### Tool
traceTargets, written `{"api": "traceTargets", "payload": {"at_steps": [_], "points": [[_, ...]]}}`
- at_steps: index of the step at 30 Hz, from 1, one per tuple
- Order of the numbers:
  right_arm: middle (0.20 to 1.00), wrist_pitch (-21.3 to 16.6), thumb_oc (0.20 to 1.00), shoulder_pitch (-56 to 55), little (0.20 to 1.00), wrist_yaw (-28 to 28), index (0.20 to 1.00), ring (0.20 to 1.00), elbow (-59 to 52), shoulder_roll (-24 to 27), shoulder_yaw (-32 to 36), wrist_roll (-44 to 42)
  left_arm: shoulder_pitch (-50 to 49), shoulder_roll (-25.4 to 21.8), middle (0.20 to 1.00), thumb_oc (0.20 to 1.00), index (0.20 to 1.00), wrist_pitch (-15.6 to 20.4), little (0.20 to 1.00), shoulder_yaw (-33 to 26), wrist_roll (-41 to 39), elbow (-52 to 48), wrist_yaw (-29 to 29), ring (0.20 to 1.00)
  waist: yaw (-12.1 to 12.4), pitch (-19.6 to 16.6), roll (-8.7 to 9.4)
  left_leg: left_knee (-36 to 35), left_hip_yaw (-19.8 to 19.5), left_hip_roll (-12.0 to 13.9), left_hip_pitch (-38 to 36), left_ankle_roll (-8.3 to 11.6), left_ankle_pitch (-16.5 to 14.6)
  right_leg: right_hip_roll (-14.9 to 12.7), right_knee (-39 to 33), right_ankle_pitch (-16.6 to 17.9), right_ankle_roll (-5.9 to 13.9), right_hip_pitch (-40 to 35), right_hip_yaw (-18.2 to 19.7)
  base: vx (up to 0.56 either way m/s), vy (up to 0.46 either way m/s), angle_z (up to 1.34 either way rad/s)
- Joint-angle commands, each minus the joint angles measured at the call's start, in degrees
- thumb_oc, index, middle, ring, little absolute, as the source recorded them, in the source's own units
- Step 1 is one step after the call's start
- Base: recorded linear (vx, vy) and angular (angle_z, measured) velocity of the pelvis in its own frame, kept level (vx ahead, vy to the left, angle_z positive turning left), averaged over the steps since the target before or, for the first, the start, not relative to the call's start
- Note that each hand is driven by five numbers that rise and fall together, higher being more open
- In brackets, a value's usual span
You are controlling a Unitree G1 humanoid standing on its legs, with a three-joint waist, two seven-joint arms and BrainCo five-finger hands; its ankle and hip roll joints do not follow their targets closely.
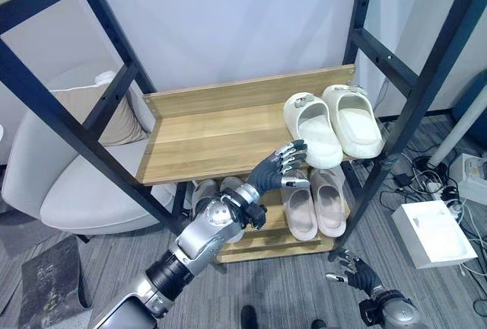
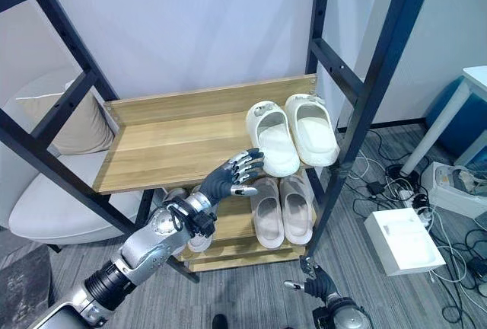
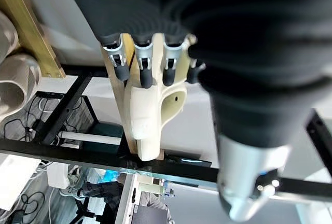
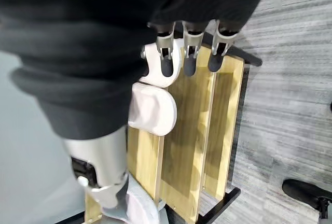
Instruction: Arrange the slippers neatly on the shoe rack.
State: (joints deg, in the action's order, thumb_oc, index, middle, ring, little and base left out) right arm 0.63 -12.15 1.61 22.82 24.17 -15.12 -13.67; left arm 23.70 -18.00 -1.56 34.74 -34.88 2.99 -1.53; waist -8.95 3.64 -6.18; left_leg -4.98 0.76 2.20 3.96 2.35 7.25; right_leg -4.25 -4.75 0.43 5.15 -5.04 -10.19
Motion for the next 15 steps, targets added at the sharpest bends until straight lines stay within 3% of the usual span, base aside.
{"api": "traceTargets", "payload": {"at_steps": [1, 8, 15], "points": [[1.0, -1.1, 1.0, 2.9, 1.0, -1.5, 1.0, 1.0, -1.4, -1.2, 0.5, -1.4, 9.1, 2.1, 1.0, 1.0, 1.0, 2.2, 1.0, -1.2, 2.0, 6.5, -1.7, 1.0, -0.6, 2.0, 2.55, 0.0, 1.2, -0.7, -6.7, 0.92, -7.0, -0.5, -0.3, -1.1, 1.98, 1.9, -0.1, 0.0, 0.0, 0.0], [1.0, -1.5, 1.0, 4.8, 1.0, -3.2, 1.0, 1.0, 1.5, -2.5, -0.5, -1.6, 14.4, 4.8, 1.0, 1.0, 1.0, 3.4, 1.0, -3.1, 5.3, 14.1, -5.8, 1.0, -1.3, 1.9, 2.53, 0.0, 1.9, -0.5, -6.8, 1.01, -7.0, -0.5, -0.3, -1.1, 2.11, 2.0, 0.2, 0.02, 0.0, -0.07], [1.0, -1.9, 1.0, 4.3, 1.0, -3.6, 1.0, 1.0, 2.1, -3.1, -0.4, -1.2, 14.7, 3.3, 1.0, 1.0, 1.0, 4.0, 1.0, -4.8, 7.4, 13.5, -7.1, 1.0, -1.2, 1.8, 2.76, 0.0, 1.9, -0.5, -7.0, 1.04, -7.1, -0.5, -0.3, -1.2, 2.09, 1.9, 0.2, 0.0, 0.0, -0.01]]}}
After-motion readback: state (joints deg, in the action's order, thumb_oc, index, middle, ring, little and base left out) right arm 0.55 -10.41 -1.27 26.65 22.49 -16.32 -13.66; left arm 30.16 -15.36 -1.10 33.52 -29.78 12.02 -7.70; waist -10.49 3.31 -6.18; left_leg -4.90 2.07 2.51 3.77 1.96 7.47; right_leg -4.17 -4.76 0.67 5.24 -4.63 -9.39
